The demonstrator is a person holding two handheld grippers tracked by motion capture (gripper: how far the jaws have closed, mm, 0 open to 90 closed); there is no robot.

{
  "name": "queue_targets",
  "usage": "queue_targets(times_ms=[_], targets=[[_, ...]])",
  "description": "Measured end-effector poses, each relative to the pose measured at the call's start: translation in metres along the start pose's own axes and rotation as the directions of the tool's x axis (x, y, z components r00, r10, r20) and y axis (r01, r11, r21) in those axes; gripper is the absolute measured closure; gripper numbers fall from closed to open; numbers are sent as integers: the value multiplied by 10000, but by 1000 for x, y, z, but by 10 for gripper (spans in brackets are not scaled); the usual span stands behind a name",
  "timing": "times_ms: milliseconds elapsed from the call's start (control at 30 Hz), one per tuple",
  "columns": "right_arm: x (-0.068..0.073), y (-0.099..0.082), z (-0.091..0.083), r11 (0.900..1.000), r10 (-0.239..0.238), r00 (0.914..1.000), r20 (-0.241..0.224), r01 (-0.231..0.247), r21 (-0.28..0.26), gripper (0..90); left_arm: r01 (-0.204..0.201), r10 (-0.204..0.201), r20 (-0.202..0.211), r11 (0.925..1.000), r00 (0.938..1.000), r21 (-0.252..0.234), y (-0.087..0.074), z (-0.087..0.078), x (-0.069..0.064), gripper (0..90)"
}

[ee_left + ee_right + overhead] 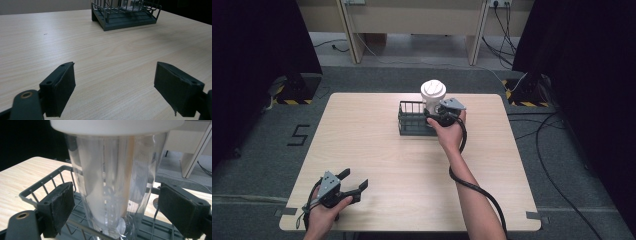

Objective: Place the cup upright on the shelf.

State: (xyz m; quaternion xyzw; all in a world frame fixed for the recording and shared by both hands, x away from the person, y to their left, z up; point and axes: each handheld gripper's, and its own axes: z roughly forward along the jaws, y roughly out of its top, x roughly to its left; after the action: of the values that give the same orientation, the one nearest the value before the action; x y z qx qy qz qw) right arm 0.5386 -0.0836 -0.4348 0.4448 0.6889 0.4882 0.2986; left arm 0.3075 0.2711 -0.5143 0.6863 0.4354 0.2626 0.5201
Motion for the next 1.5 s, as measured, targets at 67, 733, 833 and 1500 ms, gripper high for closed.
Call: queue_targets(times_ms=[67, 733, 833, 1500], targets=[[0, 0, -3, 10000, -31, 10000, -69, 31, -16, 148, -4, 4, -4, 10000, 10000, 5, 0, 0, 0, 166], [0, -6, -31, 9998, -130, 9997, -230, 126, -155, 154, -16, 17, -12, 10000, 10000, 29, 0, 0, 0, 166], [0, -7, -35, 9998, -125, 9996, -252, 120, -179, 155, -16, 16, -10, 10000, 10000, 29, 0, 0, 0, 167], [-3, -19, -58, 9998, -178, 9991, -386, 174, -105, 163, -4, 4, -22, 10000, 10000, 55, 0, 0, 0, 166]])
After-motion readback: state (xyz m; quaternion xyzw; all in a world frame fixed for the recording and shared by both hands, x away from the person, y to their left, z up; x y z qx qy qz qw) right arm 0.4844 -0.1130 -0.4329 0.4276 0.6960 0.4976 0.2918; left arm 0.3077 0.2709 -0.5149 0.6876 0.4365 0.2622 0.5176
